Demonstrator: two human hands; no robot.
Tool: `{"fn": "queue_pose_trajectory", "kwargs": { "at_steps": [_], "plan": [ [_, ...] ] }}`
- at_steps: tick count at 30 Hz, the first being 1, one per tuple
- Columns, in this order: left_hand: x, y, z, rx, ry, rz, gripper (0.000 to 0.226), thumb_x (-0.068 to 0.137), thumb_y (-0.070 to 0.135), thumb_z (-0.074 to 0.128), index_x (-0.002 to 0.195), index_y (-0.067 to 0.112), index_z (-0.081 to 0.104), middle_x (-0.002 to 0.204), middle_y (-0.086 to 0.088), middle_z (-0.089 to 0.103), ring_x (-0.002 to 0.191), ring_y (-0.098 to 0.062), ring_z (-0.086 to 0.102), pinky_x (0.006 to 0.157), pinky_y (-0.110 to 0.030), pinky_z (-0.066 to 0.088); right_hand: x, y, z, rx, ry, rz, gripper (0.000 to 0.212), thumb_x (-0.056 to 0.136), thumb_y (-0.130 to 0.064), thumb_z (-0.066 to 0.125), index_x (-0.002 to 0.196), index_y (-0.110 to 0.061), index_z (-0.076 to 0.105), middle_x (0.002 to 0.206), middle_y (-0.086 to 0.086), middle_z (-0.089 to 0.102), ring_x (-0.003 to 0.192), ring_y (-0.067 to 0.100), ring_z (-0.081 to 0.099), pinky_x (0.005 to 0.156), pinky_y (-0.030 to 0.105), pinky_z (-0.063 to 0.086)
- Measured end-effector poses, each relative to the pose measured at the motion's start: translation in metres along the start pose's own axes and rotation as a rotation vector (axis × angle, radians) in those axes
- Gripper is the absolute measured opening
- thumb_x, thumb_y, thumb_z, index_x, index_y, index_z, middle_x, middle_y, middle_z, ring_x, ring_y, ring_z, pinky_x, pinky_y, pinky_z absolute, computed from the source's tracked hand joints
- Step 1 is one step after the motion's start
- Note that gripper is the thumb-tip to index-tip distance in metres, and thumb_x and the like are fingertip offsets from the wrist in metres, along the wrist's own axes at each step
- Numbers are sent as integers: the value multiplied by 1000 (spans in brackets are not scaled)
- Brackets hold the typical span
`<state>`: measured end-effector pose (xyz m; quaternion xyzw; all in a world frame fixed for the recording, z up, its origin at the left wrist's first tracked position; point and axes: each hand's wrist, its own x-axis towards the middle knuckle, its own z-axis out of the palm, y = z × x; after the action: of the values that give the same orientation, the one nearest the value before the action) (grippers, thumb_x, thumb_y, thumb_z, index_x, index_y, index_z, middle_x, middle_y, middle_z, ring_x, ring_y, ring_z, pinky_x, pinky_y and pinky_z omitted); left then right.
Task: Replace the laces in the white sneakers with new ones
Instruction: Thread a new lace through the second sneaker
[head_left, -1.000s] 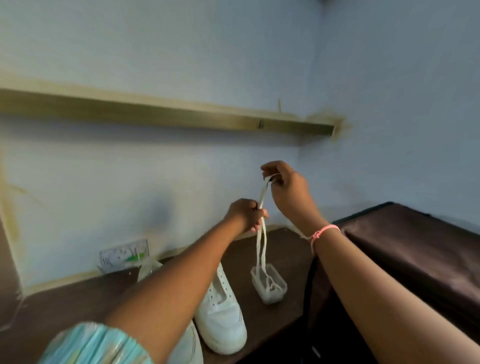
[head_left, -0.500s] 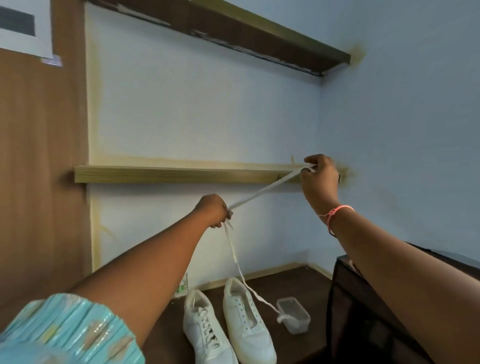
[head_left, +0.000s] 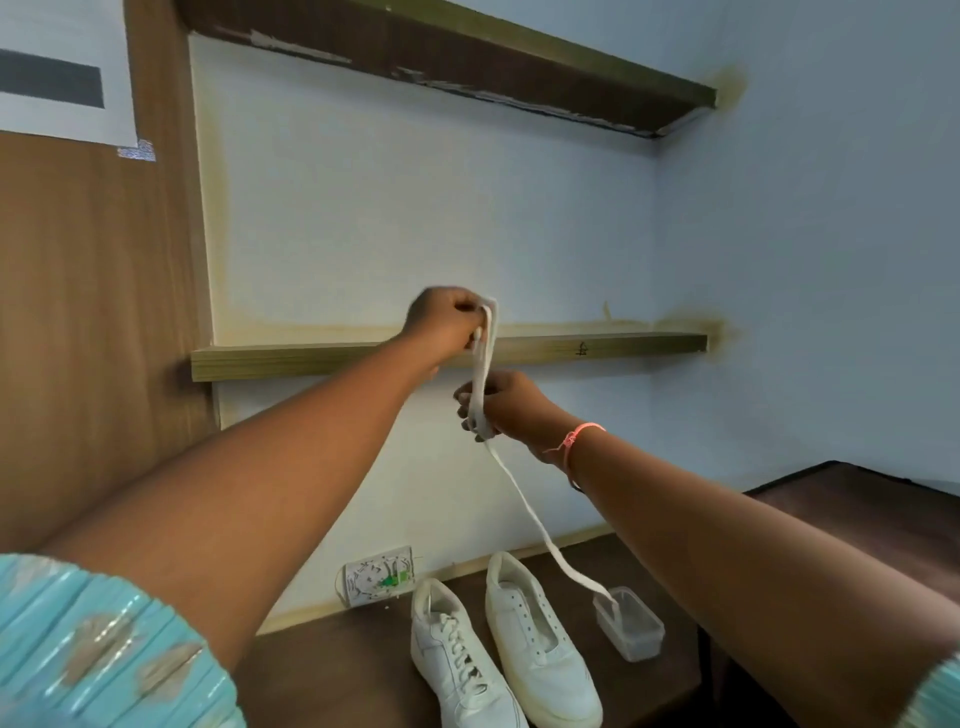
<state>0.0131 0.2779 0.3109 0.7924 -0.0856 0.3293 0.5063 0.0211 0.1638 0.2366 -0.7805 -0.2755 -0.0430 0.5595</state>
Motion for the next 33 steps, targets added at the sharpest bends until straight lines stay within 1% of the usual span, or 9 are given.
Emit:
{"fn": "queue_pose_trajectory", "kwargs": {
  "at_steps": [3, 7, 10, 14, 18, 22, 24, 27, 33],
  "plan": [
    [22, 15, -30, -62, 189, 55, 15, 91, 3, 62, 91, 12, 74, 96, -16, 73, 84, -32, 71, 81, -42, 60, 12, -6, 11, -11, -71, -20, 19, 91, 5, 48, 92, -3, 66, 84, 16, 64, 73, 22, 63, 70, 32, 57],
    [25, 20, -61, 33, 140, 68, 21, 90, -6, 59, 87, 9, 74, 96, -14, 73, 75, -22, 68, 74, -30, 60, 29, 3, 21, -61, -15, -14, 17, 91, 4, 50, 93, 0, 66, 84, 17, 63, 75, 26, 62, 78, 38, 57],
    [17, 0, -65, 267, 102, 62, 27, 86, -12, 56, 93, 5, 77, 90, -12, 73, 73, -19, 64, 70, -26, 56, 34, 26, 27, -56, 86, 39, 13, 90, 3, 56, 86, -3, 67, 85, 17, 66, 75, 27, 66, 72, 36, 60],
    [9, -36, -72, 735, -56, 107, 40, 87, -13, 51, 115, 9, 70, 116, -13, 63, 103, -28, 63, 87, -31, 52, 30, 48, 31, -21, 188, 52, 15, 90, 4, 56, 90, -1, 69, 78, 15, 67, 72, 25, 65, 68, 31, 58],
    [-1, -56, -76, 1016, -176, 111, 34, 85, -12, 48, 107, 6, 65, 114, -15, 60, 97, -31, 60, 77, -31, 45, 21, 62, 37, -195, -47, 49, 25, 90, 4, 53, 109, -4, 67, 97, 18, 69, 80, 27, 68, 74, 34, 60],
    [-4, -69, -68, 963, -180, 148, 26, 78, -15, 53, 84, 7, 66, 100, -15, 64, 90, -32, 62, 76, -32, 48, 11, 74, 40, -359, 22, -141, 29, 93, -2, 52, 117, -10, 65, 105, 5, 67, 75, 23, 72, 58, 21, 54],
    [-10, -80, -58, 880, -206, 199, 31, 76, -16, 50, 81, 13, 61, 90, -8, 62, 88, -29, 62, 74, -32, 47, 6, 83, 41, -293, 82, -172, 27, 96, -10, 52, 120, -13, 63, 102, 0, 67, 66, 17, 71, 58, 27, 55],
    [-32, -96, -37, 678, -326, 274, 37, 75, -15, 45, 92, 15, 59, 82, -3, 62, 79, -23, 61, 70, -36, 49, -4, 96, 43, -129, 101, -132, 28, 99, -19, 53, 126, -16, 59, 107, 0, 65, 65, 17, 71, 60, 36, 57],
    [-76, -143, 20, 429, -398, 196, 33, 79, -5, 67, 101, 19, 64, 79, 1, 68, 69, -12, 67, 72, -34, 57, -23, 138, 48, 218, 51, 40, 22, 98, -22, 57, 114, -8, 62, 96, 13, 72, 67, 29, 71, 56, 35, 53]
  ]
}}
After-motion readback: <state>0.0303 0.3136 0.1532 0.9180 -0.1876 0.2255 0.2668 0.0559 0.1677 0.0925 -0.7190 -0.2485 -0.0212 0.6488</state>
